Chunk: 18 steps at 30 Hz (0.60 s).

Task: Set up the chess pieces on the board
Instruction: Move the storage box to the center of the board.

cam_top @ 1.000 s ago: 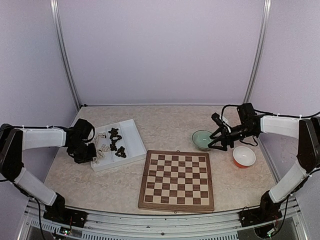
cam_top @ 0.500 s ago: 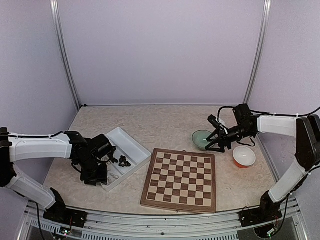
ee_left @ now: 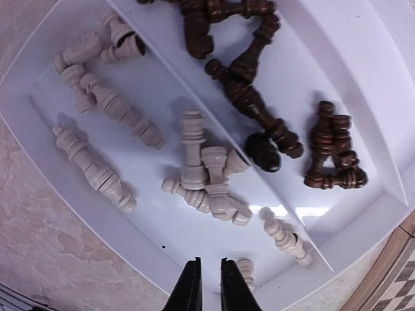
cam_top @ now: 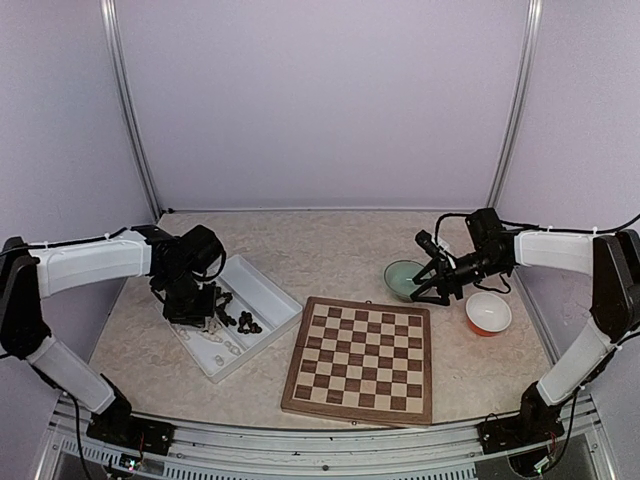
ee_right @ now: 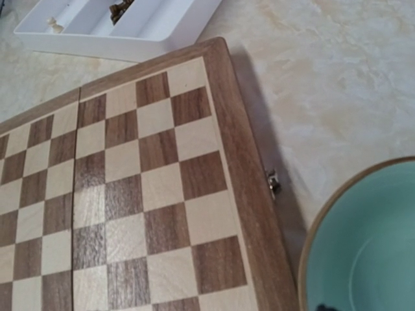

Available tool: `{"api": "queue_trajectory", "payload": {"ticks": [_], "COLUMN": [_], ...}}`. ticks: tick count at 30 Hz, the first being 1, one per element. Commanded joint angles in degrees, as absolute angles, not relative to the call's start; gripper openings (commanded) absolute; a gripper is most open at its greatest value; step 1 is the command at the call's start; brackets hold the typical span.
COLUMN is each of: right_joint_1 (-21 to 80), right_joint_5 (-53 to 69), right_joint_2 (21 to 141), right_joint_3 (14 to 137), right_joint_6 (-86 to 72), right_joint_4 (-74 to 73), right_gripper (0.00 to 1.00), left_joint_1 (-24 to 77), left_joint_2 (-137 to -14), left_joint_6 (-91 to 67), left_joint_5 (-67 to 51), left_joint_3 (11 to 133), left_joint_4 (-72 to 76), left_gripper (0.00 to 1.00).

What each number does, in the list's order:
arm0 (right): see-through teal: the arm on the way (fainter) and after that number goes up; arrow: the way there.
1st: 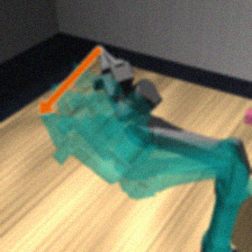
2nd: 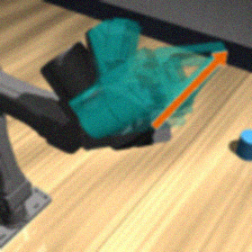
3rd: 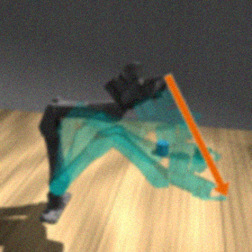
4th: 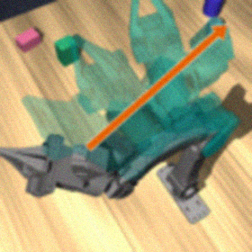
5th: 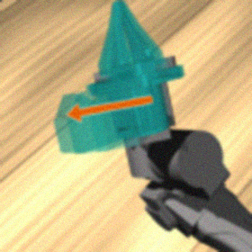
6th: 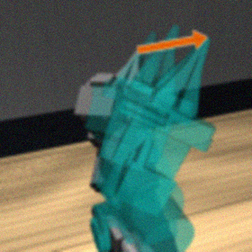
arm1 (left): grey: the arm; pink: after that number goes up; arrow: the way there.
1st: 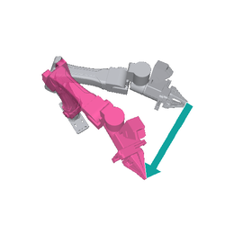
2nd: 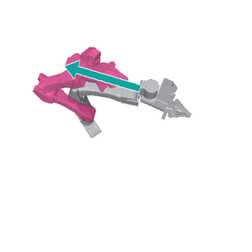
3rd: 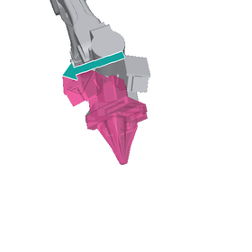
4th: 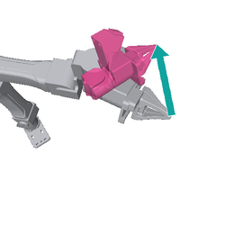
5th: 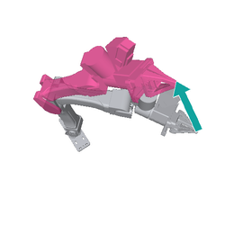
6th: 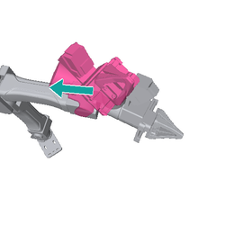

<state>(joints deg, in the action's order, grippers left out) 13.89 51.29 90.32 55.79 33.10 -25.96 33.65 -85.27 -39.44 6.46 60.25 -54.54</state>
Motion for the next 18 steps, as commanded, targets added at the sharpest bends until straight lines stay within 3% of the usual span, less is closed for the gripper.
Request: {"api": "queue_trajectory", "payload": {"ticks": [1, 18], "right_joint_1": [14.59, 14.85], "right_joint_5": [51.99, 52.25], "right_joint_2": [88.90, 93.08], "right_joint_3": [56.79, 57.91], "right_joint_6": [32.91, 34.51], "right_joint_4": [-26.72, -27.94], "right_gripper": [0.71, 0.68], "left_joint_1": [34.50, 48.00], "left_joint_2": [-86.53, -90.26], "left_joint_6": [-36.44, -37.58], "left_joint_5": [5.17, -4.53], "left_joint_3": [56.73, 54.61], "left_joint_4": [-52.97, -53.08], "left_gripper": [0.03, 0.00]}}
